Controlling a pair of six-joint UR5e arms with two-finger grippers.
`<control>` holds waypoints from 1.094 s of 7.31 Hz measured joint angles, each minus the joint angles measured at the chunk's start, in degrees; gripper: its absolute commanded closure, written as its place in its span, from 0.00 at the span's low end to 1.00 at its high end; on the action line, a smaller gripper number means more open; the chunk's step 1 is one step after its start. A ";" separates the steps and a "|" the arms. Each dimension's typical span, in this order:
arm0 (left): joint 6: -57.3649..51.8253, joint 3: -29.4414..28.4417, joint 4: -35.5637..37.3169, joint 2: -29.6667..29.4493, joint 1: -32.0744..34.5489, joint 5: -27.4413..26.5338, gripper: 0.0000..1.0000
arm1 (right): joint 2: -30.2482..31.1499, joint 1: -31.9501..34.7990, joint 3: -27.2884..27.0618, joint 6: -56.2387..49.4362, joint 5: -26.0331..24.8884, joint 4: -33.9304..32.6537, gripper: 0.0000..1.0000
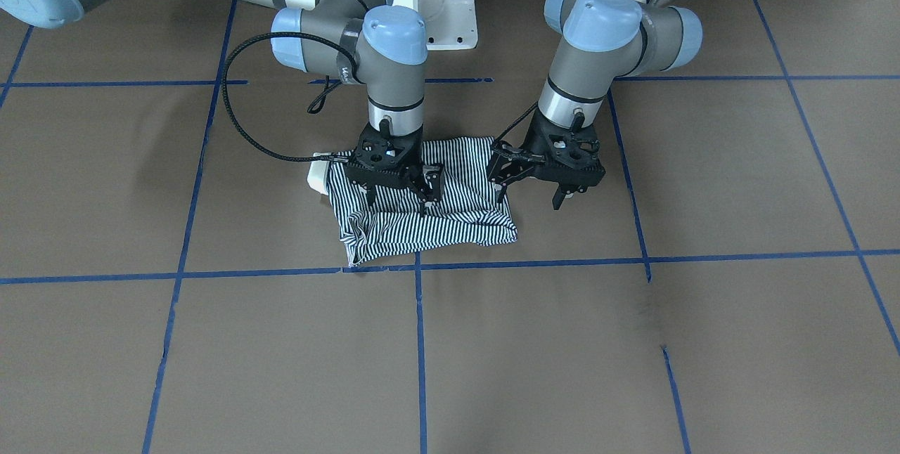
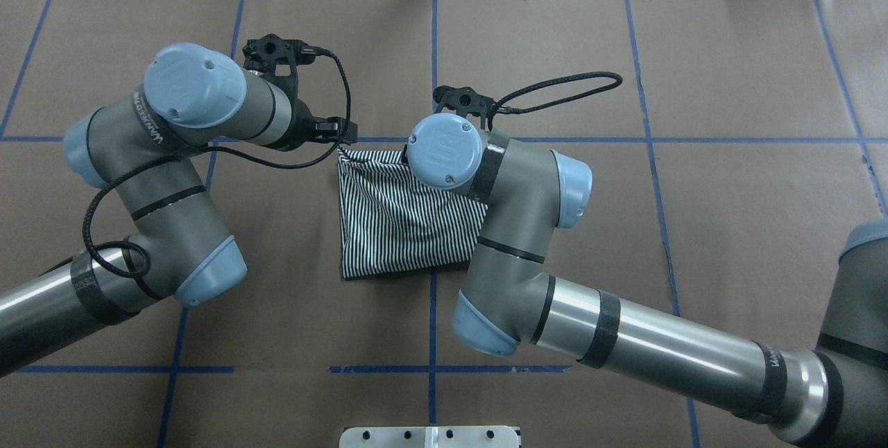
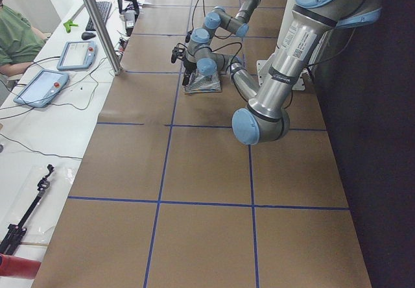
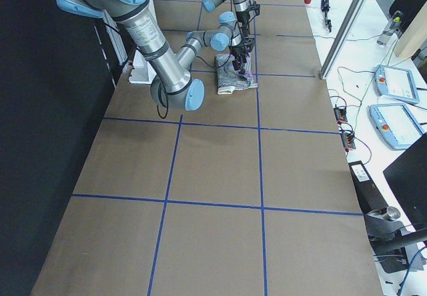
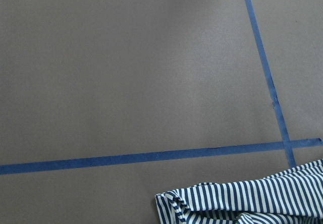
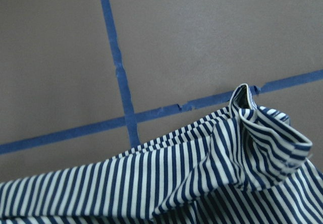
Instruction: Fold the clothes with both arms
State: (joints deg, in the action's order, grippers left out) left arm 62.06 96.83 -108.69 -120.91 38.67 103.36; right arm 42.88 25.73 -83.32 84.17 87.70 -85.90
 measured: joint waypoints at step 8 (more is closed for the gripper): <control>0.48 -0.03 -0.01 0.18 -0.07 0.09 0.00 | -5.88 12.11 16.61 -13.90 3.89 0.38 0.00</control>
State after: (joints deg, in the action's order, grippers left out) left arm 62.54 96.80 -108.70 -120.74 38.61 103.45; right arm 37.00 37.84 -66.71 70.27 91.59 -85.53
